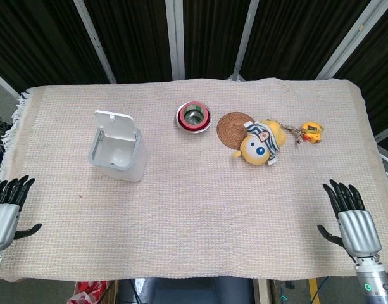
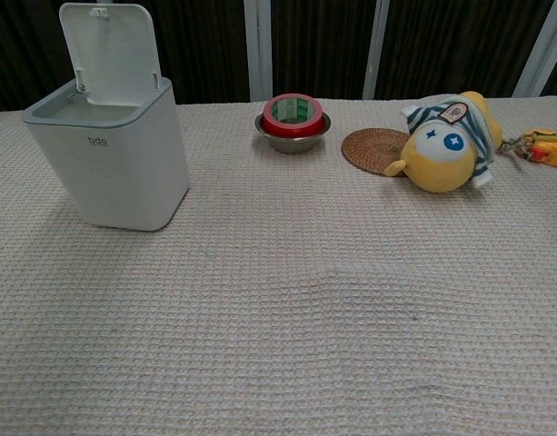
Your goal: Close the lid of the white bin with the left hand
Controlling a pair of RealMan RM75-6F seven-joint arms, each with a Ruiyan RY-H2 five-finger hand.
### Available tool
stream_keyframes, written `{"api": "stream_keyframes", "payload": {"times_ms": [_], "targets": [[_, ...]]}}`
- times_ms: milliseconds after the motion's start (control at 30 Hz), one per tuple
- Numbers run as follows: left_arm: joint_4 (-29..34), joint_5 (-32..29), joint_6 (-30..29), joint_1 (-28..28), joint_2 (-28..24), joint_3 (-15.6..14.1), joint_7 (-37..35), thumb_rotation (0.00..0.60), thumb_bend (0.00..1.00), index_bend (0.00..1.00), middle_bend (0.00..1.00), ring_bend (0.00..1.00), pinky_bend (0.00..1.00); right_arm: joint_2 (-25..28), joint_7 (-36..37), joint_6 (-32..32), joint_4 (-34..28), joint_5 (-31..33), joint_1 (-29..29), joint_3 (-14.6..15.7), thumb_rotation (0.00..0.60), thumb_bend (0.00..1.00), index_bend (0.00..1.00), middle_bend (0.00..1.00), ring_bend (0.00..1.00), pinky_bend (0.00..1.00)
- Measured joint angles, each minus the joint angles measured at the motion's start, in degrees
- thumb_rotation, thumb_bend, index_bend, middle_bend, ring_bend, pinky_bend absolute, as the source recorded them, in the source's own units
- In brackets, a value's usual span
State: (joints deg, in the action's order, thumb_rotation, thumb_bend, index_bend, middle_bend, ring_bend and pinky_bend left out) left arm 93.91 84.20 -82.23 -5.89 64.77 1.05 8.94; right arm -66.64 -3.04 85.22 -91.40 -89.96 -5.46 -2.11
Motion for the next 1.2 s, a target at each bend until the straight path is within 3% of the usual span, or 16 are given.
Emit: {"api": "stream_keyframes", "payload": {"times_ms": [433,500,533,567,600,633,667,767,967,1200], "targets": [[0.16,0.19,-0.05,-0.07,-0.23,0.06,-0.2,0.6,0.07,0.0,0.0,0.0,0.0,0.07,0.19,0.16,-0.05,0.13,0.17,-0.01,0.6,0.24,0.0,0.0,0.0,0.0],[0.36,0.08,-0.1,-0.24,-0.42,0.45,-0.37,0.6,0.1,0.0,0.0,0.0,0.04,0.06,0.22,0.12,-0.07,0.29,0.14,-0.11,0.6,0.24,0.0,0.0,0.0,0.0],[0.65,-0.06,-0.17,-0.4,-0.65,0.84,-0.43,0.6,0.15,0.0,0.02,0.02,0.13,0.05,0.27,0.13,-0.09,0.33,0.13,-0.16,0.6,0.24,0.0,0.0,0.0,0.0],[0.97,-0.19,-0.24,-0.56,-0.88,1.18,-0.41,0.6,0.2,0.0,0.08,0.1,0.26,0.04,0.34,0.13,-0.1,0.39,0.12,-0.21,0.6,0.24,0.0,0.0,0.0,0.0],[1.36,-0.3,-0.34,-0.75,-1.17,1.61,-0.33,0.6,0.26,0.0,0.21,0.23,0.42,0.0,0.4,0.12,-0.11,0.47,0.1,-0.28,0.6,0.24,0.0,0.0,0.0,0.0],[2.0,-0.43,-0.52,-1.06,-1.65,2.28,-0.1,0.6,0.3,0.0,0.33,0.34,0.52,-0.03,0.45,0.12,-0.12,0.51,0.08,-0.32,0.6,0.24,0.0,0.0,0.0,0.0],[2.51,-0.51,-0.71,-1.34,-2.05,2.88,0.19,0.6,0.36,0.0,0.51,0.5,0.65,-0.06,0.53,0.1,-0.16,0.55,0.06,-0.36,0.6,0.24,0.0,0.0,0.0,0.0],[4.63,-0.69,-1.39,-2.73,-3.71,5.48,1.19,0.6,0.48,0.0,0.79,0.74,0.81,-0.17,0.6,-0.04,-0.2,0.79,-0.02,-0.49,0.6,0.24,0.0,0.0,0.0,0.0],[10.48,-3.88,0.93,-7.29,-8.38,11.16,2.69,0.6,0.64,0.0,0.97,0.9,0.94,-0.21,0.89,-0.38,-0.4,1.75,-0.08,-0.85,0.6,0.24,0.0,0.0,0.0,0.0],[15.53,-15.09,11.9,-14.12,-13.64,16.49,3.53,0.6,0.71,0.0,1.0,0.95,0.98,-0.08,1.34,-0.46,-1.01,2.07,0.05,-0.88,0.6,0.24,0.0,0.0,0.0,0.0]]}}
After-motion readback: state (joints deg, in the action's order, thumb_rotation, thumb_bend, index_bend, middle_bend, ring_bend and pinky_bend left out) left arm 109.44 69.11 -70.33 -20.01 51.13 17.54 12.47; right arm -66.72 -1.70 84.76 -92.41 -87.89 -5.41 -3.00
